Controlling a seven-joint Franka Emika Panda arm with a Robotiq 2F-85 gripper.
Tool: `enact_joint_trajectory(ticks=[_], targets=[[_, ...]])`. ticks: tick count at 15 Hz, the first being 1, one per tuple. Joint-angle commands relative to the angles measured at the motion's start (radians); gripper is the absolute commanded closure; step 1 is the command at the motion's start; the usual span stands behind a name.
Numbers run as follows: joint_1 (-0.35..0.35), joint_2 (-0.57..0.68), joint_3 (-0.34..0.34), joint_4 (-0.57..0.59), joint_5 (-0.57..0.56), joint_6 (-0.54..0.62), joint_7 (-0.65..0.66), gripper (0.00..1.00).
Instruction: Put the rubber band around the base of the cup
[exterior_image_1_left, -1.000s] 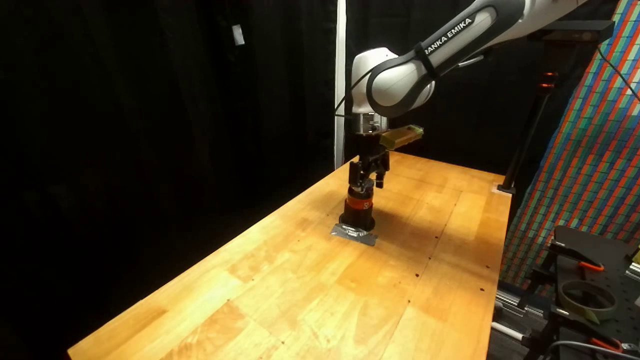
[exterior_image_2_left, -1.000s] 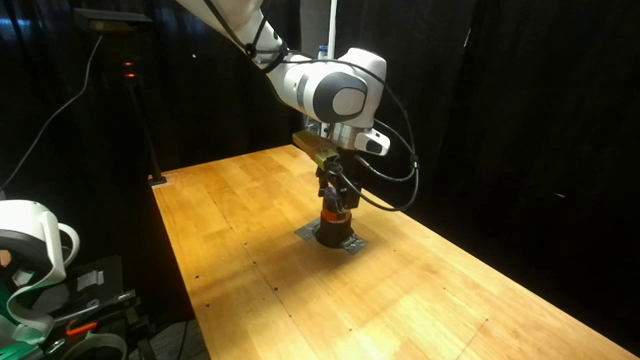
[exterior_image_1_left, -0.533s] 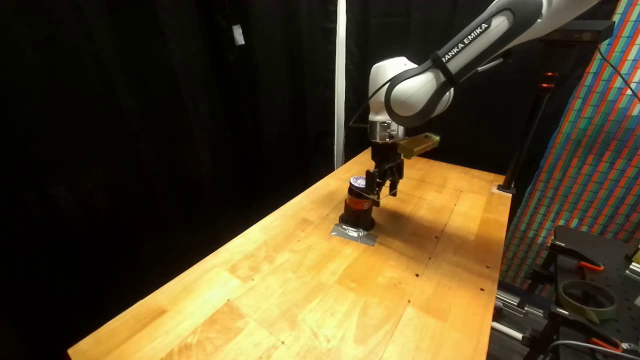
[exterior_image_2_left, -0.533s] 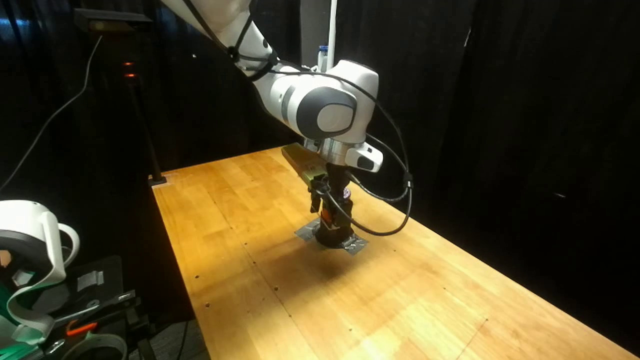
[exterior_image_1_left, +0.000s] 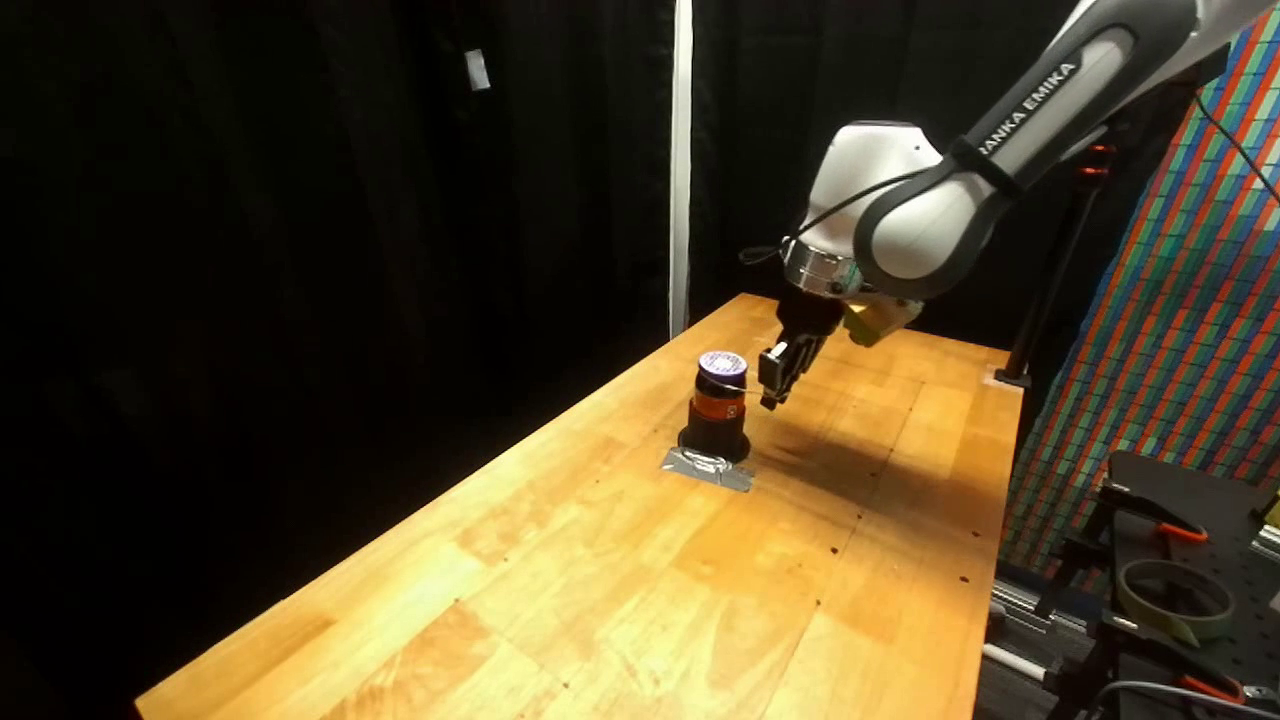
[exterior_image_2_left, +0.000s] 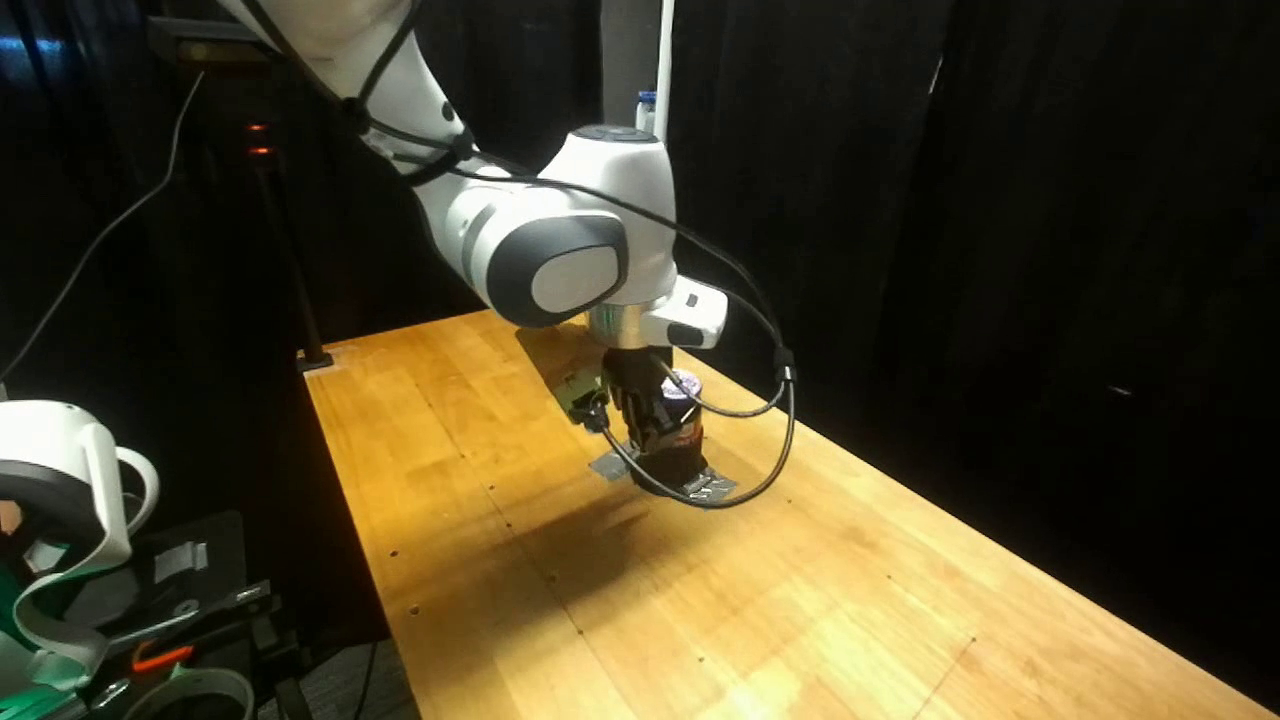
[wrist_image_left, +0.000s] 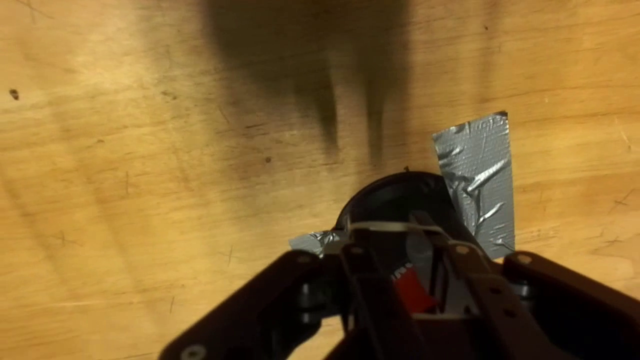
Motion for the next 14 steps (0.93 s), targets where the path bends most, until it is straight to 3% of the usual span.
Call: enact_joint_trajectory(ticks=[1,3,4,6,8,10,11,14], targets=[[-0.032,-0.12,0.048,-0.219,0.027,0.276,-0.089,0.94],[-0.063,-0.131,0.102,-0.286,0.034,0.451,-0.119,0.98],[-0.096,-0.129,0.147,-0.313,0.031,0.536,-0.129,0.95],[-0.158,-0.105,0.221,-0.35,-0.03,0.707,-0.097,0.93],[-0.199,-0.066,0.254,-0.376,-0.113,0.868,-0.065,0.92],[-0.213,-0.008,0.247,-0.401,-0.173,1.019,-0.075,0.91],[-0.165,0.015,0.184,-0.404,-0.216,1.078,-0.059,0.92],[-0.148,0.086,0.131,-0.398,-0.275,1.194,-0.088,0.92]])
